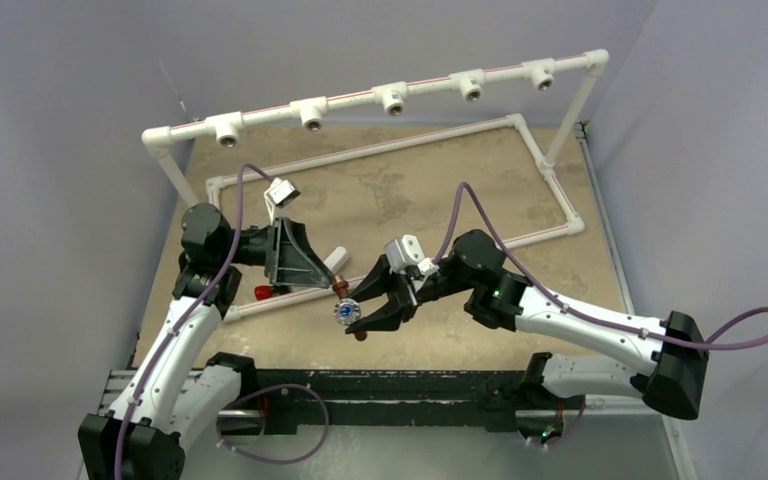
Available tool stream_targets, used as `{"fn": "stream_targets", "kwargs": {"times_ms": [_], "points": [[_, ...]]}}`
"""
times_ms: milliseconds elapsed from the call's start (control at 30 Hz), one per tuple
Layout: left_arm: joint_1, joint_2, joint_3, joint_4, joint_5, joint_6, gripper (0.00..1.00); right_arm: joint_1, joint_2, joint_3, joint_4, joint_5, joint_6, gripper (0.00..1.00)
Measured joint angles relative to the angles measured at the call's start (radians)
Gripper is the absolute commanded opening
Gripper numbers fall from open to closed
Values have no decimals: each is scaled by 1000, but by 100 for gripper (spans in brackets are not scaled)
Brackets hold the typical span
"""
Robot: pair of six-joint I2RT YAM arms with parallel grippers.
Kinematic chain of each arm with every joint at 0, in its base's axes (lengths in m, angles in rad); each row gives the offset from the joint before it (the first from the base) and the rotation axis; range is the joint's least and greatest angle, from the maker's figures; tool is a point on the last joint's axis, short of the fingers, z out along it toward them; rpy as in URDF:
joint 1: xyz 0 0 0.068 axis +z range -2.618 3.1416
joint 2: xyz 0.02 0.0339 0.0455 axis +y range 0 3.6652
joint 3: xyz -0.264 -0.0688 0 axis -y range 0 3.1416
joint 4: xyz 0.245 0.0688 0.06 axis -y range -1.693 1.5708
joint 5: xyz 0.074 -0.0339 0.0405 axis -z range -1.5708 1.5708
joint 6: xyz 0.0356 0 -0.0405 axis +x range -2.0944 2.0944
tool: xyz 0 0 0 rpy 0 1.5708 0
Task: Install the water faucets
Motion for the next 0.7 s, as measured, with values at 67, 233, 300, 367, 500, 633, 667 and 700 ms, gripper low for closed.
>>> {"fn": "stream_targets", "kwargs": {"times_ms": [67,233,300,367,500,633,667,700], "points": [[-1,0,-3,30,2,-30,78,0,17,1,10,-7,-3,0],[-2,0,-33,73,2,-92,72,0,51,16,40,-12,-18,0],[-5,2,-39,82,2,-105,68,0,62,26,49,-13,-22,0],[-10,2,-52,103,2,-128,64,0,72,37,55,-16,-29,0],[-24,10,-68,149,1,-170,52,0,88,50,63,-21,-43,0],[-42,19,-78,187,-3,-197,40,0,103,50,65,-30,-47,0],[-45,21,-79,194,-3,-204,33,0,108,50,66,-31,-48,0],[-49,23,-80,201,-5,-211,25,0,111,50,66,-31,-51,0]]}}
